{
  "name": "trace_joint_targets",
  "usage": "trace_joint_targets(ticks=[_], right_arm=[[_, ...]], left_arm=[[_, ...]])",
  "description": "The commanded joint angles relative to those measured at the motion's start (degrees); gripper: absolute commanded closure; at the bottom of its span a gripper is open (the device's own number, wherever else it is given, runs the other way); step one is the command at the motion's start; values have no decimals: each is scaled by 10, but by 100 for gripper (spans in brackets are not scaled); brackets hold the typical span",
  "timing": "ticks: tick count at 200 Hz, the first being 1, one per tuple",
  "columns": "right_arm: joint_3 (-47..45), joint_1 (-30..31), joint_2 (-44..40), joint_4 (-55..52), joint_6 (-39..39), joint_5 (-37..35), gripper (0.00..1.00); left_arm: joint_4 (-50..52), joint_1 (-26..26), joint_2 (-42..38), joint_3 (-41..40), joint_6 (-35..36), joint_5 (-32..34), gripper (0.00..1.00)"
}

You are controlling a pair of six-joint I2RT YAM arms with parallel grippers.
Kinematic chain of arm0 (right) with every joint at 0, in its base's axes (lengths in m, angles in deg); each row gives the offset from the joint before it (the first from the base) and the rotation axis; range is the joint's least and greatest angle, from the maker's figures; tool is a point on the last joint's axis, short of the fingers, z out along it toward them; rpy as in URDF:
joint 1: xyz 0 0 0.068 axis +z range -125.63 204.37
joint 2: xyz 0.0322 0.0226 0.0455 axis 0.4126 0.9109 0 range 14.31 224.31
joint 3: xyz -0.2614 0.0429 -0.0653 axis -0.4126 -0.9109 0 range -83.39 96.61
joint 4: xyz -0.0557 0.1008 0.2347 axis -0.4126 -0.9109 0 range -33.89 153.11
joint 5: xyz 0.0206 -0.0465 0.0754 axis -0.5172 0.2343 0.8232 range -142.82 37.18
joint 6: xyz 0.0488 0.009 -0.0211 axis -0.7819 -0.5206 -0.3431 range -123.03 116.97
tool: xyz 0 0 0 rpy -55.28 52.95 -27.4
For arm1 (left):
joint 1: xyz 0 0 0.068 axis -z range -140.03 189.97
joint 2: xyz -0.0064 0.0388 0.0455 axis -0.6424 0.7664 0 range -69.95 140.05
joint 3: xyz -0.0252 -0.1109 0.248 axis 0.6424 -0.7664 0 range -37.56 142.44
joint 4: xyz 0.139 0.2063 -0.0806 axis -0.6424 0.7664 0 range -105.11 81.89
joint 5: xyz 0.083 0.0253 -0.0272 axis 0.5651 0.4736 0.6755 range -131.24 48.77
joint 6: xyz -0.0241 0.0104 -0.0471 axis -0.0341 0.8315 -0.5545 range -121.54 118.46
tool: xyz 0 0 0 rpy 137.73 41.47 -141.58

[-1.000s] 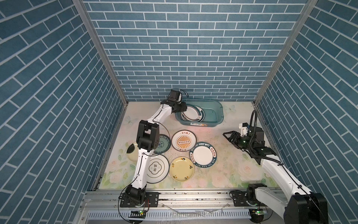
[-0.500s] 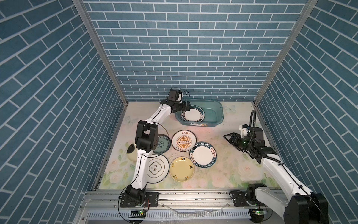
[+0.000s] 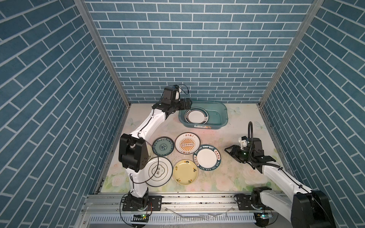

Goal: Place the plates into the plastic bin on the countertop
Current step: Place the plate in the plastic bin, then pick up the plate from the center of the table.

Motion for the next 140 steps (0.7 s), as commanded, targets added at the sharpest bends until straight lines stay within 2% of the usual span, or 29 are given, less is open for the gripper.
trace_joint_targets(ticks=[1,53,88,116,140], right_arm=[[-6,24,27,62,-26,5,46],[-22,53,89,113,-28,19,52],[-31,67,113,134,-33,8,56],[-36,70,138,176,-44,16,61],[-35,71,161,187,-45,17,67]], left_arm=[[-83,2,-67,-115,-52,18,0],[-82,9,-215,-280,-64,-7,1],[-85,9,-296,-368,-74,3,0],[-112,6,-299,-406,-79,13,0],[-118,3,-268,-399,-79,-21,0]])
